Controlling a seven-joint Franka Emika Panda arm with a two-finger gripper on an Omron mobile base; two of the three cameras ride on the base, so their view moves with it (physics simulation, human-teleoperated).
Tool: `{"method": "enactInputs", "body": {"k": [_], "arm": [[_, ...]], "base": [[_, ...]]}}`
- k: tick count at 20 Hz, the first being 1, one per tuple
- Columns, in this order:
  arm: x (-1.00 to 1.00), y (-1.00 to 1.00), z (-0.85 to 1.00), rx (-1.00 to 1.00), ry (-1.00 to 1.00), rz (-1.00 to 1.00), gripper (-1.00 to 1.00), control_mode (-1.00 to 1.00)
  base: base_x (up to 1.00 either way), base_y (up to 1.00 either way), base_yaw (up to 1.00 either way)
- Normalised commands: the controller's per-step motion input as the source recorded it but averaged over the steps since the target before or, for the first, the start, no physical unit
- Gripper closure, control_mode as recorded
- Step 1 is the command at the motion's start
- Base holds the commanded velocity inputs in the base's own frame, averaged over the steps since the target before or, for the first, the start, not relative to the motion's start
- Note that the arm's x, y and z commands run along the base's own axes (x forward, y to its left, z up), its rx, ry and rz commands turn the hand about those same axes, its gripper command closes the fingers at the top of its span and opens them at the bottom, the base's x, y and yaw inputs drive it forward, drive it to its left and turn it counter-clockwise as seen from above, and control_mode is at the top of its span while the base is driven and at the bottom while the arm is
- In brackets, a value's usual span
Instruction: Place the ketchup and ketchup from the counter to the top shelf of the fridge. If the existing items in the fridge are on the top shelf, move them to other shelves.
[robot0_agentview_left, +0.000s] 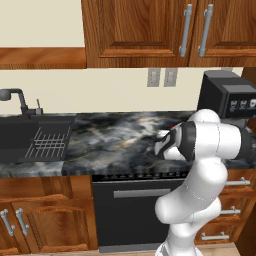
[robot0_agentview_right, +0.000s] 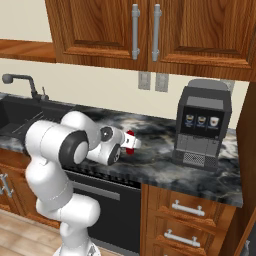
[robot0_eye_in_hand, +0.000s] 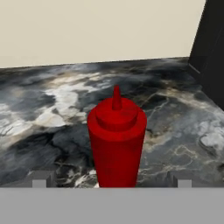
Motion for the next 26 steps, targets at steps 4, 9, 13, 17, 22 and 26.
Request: {"method": "enactInputs", "body": {"k": [4, 9, 13, 17, 22, 26], "arm": [[0.15, -0.1, 0.0, 0.0, -0.04, 0.0, -1.0, -1.0], [0.19, -0.15, 0.0, 0.0, 0.0, 0.0, -1.0, -1.0], [0.01, -0.19, 0.0, 0.0, 0.0, 0.0, -1.0, -1.0], [0.0, -0.14, 0.0, 0.0, -0.03, 0.0, -1.0, -1.0], [0.0, -0.01, 0.0, 0.0, -0.04, 0.0, -1.0, -1.0], [0.03, 0.0, -0.02, 0.0, -0.04, 0.0, 1.0, -1.0]], "base": [[0.0, 0.0, 0.0], [0.0, 0.0, 0.0], [0.0, 0.0, 0.0], [0.0, 0.0, 0.0], [0.0, 0.0, 0.0], [0.0, 0.0, 0.0]]}}
